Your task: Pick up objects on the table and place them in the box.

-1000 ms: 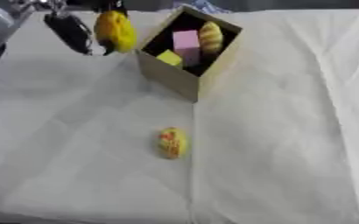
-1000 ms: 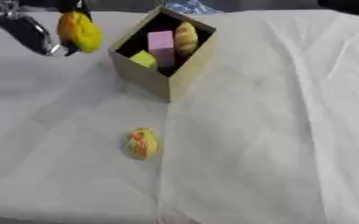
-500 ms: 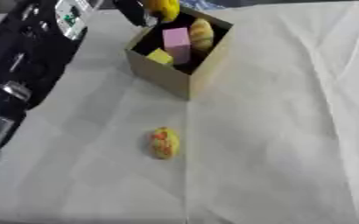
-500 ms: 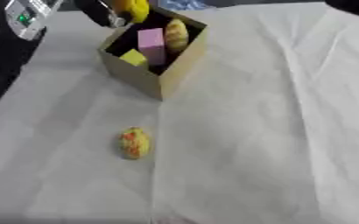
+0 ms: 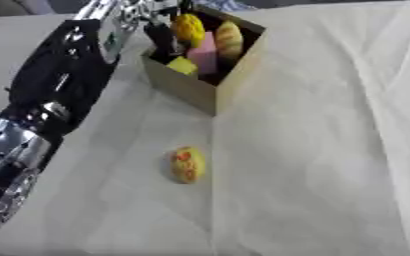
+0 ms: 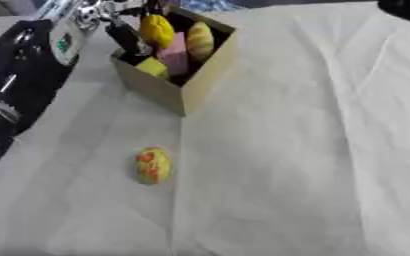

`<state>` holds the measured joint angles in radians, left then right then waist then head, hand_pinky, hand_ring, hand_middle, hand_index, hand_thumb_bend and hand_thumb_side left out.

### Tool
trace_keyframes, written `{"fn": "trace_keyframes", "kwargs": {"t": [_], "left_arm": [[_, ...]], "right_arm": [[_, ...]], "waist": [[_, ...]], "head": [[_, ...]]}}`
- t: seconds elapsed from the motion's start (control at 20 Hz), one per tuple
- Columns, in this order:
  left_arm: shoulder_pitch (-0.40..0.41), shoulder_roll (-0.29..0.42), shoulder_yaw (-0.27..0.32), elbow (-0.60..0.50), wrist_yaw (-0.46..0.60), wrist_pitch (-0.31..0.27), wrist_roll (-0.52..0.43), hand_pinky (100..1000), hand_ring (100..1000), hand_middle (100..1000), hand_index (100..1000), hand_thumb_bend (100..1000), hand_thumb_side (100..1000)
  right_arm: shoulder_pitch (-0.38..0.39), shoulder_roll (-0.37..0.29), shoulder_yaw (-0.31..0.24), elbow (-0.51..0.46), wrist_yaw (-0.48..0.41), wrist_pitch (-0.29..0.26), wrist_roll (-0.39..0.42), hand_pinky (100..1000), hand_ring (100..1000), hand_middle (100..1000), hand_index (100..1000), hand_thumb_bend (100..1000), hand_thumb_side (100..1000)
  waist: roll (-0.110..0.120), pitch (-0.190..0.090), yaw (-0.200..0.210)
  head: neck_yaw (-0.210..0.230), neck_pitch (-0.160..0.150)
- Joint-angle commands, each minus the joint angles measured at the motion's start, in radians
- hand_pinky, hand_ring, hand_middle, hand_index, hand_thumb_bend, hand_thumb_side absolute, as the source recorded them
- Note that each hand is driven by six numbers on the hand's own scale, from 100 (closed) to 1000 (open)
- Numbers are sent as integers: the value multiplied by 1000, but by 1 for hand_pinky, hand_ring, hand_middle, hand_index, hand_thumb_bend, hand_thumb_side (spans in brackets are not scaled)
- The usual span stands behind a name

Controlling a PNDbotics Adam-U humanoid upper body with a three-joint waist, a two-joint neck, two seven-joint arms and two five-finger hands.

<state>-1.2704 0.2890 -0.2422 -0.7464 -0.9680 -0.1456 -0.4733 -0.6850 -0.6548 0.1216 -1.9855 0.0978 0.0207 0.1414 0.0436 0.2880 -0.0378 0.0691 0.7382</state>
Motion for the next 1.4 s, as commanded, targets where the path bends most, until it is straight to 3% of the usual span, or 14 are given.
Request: {"fn": "trace_keyframes", "kwargs": {"t": [0.05,0.2,0.6,0.8,1.1,1.35,1.4], "left_arm": [[-32,5,16,6,-19,-17,-10,861,830,830,924,657,431],[-33,8,27,-12,-37,-17,-18,863,833,836,935,699,448],[-14,58,-4,-170,36,-61,-13,820,770,747,860,565,399],[25,123,-76,-264,93,-114,2,798,737,706,839,529,368],[150,234,-210,-402,179,-188,-14,788,727,703,837,532,381],[225,286,-289,-517,249,-163,-68,780,718,697,843,527,404],[235,292,-300,-539,263,-151,-77,775,710,687,841,614,367]], "right_arm": [[-10,-7,-15,-15,-8,-1,-2,901,762,662,748,100,526],[-9,-4,-14,-15,-8,0,-2,900,762,662,747,100,526],[3,-5,-16,-15,-7,1,-6,900,762,662,747,100,527],[11,-10,-18,-15,-4,0,-8,900,763,663,748,100,527],[17,-8,-24,-15,0,-1,-14,900,762,663,747,100,528],[18,-3,-27,-15,-1,-2,-19,900,762,663,747,100,528],[18,-2,-27,-15,-1,-3,-20,900,762,663,747,100,528]], "waist": [[-4,-23,-1],[-5,-27,1],[-5,-45,28],[-4,-51,47],[-5,-53,56],[-10,-56,58],[-12,-57,58]], "head": [[1,-6],[-1,-4],[-21,12],[-38,19],[-53,21],[-55,22],[-55,22]]}}
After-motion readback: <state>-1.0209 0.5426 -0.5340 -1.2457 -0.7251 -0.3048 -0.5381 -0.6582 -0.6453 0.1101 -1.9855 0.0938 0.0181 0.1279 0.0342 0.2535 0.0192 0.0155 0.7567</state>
